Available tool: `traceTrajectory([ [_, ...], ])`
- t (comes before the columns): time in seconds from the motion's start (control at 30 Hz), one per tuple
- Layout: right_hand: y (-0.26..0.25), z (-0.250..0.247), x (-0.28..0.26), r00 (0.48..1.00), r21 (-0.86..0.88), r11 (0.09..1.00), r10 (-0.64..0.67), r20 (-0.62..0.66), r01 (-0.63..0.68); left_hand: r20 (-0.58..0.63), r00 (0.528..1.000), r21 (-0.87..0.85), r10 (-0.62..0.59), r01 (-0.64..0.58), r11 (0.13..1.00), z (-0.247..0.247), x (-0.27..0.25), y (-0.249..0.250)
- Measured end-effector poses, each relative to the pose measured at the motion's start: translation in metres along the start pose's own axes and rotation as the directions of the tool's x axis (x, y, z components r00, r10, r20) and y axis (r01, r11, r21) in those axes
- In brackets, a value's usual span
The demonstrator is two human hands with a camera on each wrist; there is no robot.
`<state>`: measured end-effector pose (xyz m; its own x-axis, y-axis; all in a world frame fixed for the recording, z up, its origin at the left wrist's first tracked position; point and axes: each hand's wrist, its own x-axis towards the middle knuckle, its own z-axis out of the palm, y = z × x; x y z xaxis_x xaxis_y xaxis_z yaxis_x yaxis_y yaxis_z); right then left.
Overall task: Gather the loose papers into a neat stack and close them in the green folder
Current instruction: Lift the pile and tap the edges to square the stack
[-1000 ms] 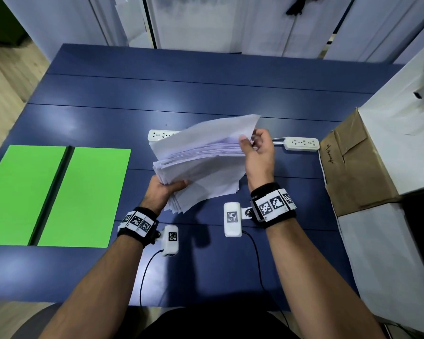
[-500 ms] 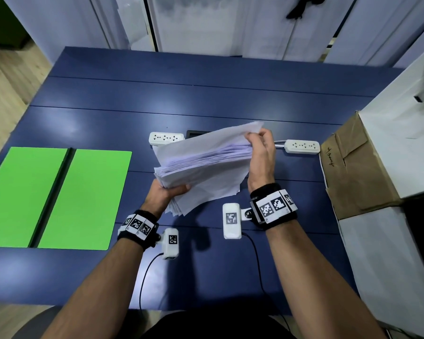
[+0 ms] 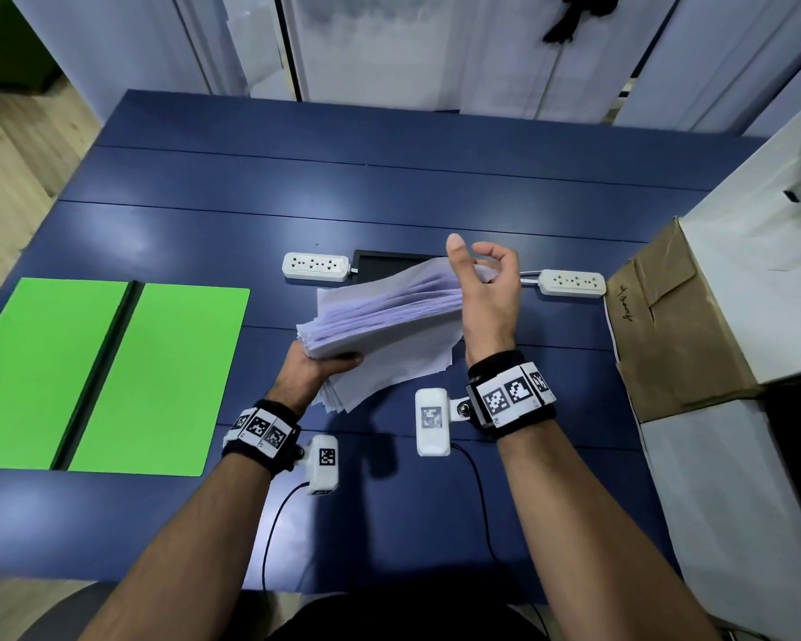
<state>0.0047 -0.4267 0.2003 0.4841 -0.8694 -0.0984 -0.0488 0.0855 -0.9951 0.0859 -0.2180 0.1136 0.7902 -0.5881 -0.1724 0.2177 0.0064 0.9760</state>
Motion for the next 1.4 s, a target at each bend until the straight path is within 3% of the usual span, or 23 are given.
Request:
traceTrajectory([
  [0.23, 0.003, 0.003, 0.0, 0.997, -0.213, 0.974, -0.074, 0.007, 0.074, -0.018, 1.0, 0.067, 0.012, -0.011, 0.998, -0.002, 0.003, -0.004],
  [0.33, 0.005, 0.006, -0.005, 0.989, -0.397, 0.907, -0.147, 0.016, 0.141, -0.013, 1.0, 0.057, 0.01, -0.009, 0.998, -0.003, 0.004, -0.005],
  [0.53, 0.006, 0.013, -0.01, 0.983, -0.557, 0.81, -0.166, 0.08, 0.182, -0.024, 0.999, 0.079, 0.033, -0.031, 0.996, -0.007, 0.007, -0.01],
  [0.63, 0.01, 0.008, -0.008, 0.977, -0.403, 0.891, -0.183, 0.106, 0.21, -0.064, 0.998, 0.023, -0.015, 0.016, 1.0, -0.005, 0.005, -0.01],
  [0.7, 0.019, -0.006, -0.005, 0.954, -0.126, 0.961, -0.215, 0.209, 0.244, -0.107, 0.993, -0.044, -0.046, 0.042, 0.998, -0.003, 0.002, -0.01],
  [0.77, 0.037, -0.026, -0.001, 0.913, 0.032, 0.975, -0.216, 0.346, 0.219, -0.149, 0.987, -0.071, -0.064, 0.053, 0.996, -0.005, -0.001, -0.01],
  [0.87, 0.059, -0.047, -0.001, 0.867, -0.08, 0.985, -0.096, 0.489, 0.154, -0.16, 0.986, -0.047, -0.056, 0.049, 0.998, -0.007, -0.004, -0.009],
  [0.97, 0.077, -0.049, -0.004, 0.904, -0.188, 0.977, -0.006, 0.427, 0.096, -0.13, 0.991, -0.046, -0.046, 0.04, 0.998, -0.003, -0.006, -0.005],
  [1.13, 0.082, -0.043, -0.02, 0.95, -0.018, 0.999, 0.044, 0.31, -0.04, -0.14, 0.99, -0.067, -0.017, 0.007, 0.998, 0.004, -0.014, -0.003],
  [1.3, 0.097, -0.046, -0.026, 0.95, -0.059, 0.991, 0.134, 0.283, -0.122, -0.153, 0.987, -0.045, -0.044, 0.038, 0.998, 0.005, -0.02, -0.009],
  [1.4, 0.103, -0.048, -0.019, 0.94, -0.094, 0.986, 0.158, 0.302, -0.135, -0.161, 0.986, -0.036, 0.034, -0.04, 0.999, 0.005, -0.021, 0.002],
])
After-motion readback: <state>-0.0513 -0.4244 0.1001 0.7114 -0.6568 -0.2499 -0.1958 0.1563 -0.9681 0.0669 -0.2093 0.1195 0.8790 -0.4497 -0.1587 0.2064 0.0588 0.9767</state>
